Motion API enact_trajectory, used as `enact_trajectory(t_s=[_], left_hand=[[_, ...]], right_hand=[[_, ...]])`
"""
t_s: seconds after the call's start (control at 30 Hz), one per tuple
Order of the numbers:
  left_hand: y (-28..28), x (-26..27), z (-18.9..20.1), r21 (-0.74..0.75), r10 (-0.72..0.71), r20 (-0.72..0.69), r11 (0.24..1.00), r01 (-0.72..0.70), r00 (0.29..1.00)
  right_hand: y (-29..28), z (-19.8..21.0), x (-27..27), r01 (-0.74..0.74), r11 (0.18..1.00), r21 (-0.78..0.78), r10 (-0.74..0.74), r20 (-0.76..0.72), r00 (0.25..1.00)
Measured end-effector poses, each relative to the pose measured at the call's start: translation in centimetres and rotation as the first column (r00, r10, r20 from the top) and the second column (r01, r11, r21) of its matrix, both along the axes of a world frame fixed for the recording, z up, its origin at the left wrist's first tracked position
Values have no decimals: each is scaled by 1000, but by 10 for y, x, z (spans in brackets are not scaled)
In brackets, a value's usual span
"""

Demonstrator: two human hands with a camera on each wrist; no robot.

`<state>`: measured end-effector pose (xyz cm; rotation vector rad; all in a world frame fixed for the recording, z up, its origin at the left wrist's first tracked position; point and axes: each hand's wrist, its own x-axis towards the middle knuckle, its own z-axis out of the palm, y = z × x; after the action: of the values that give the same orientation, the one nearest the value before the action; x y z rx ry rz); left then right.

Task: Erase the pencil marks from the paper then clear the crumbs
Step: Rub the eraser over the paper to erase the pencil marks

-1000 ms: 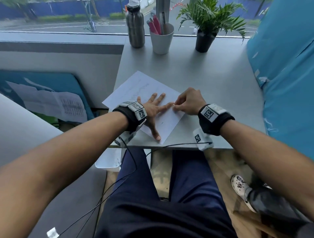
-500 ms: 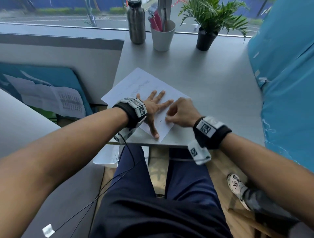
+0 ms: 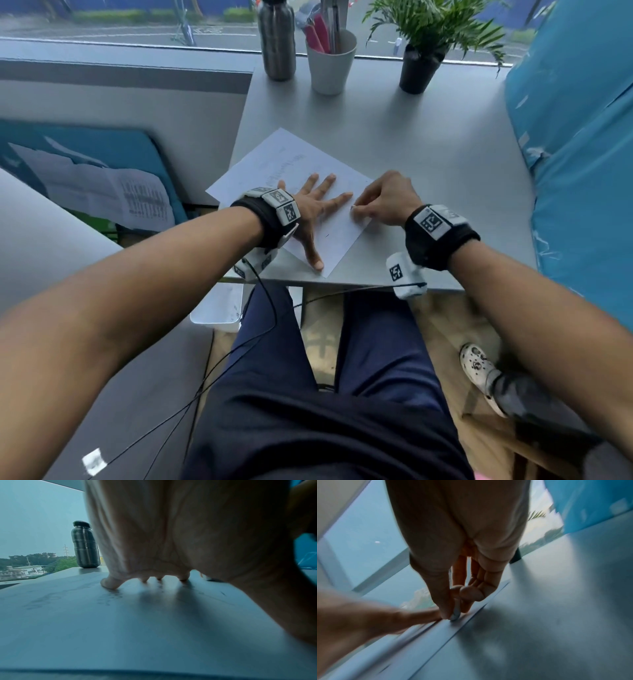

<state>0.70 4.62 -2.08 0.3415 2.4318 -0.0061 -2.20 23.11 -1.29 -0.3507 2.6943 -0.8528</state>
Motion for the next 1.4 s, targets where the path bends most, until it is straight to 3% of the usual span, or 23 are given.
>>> enact_trajectory(t_s=[0.07,0.2,0.37,0.57,0.73,0.9,1.1,1.23,1.4], left_hand=[[1,1,0,3,-3,4,1000,3,1000],[1,-1,-1,-4,-14,3,1000,14,1000],[-2,1,-3,38,-3,5,999,3,1000],[-24,-9,1,167,-2,-17,986,5,1000],[-34,-12,-8,146,-12,-57,989,20,998],[-40,-16,-14,146,-36,-53,988,43,998],[-36,-14,-12,103,-53,-60,993,59,997],[-37,-14,-10,112,-42,-41,993,46,998],[-34,-13,-6,94,-38,-29,995,41,999]], right_hand=[[-3,-1,4,-2,1000,9,3,-37,999],[-17,-5,38,-198,980,33,197,6,980],[3,2,-4,48,999,23,-47,-45,998],[-7,-2,-2,-19,998,60,25,-111,993],[-31,-2,16,-203,979,17,204,-112,973],[-37,-3,1,-126,992,8,126,-154,980],[-49,-5,46,-425,904,52,426,-3,905],[-48,-1,-1,-221,974,56,227,-126,966],[-54,-4,26,-457,886,71,459,-10,888]])
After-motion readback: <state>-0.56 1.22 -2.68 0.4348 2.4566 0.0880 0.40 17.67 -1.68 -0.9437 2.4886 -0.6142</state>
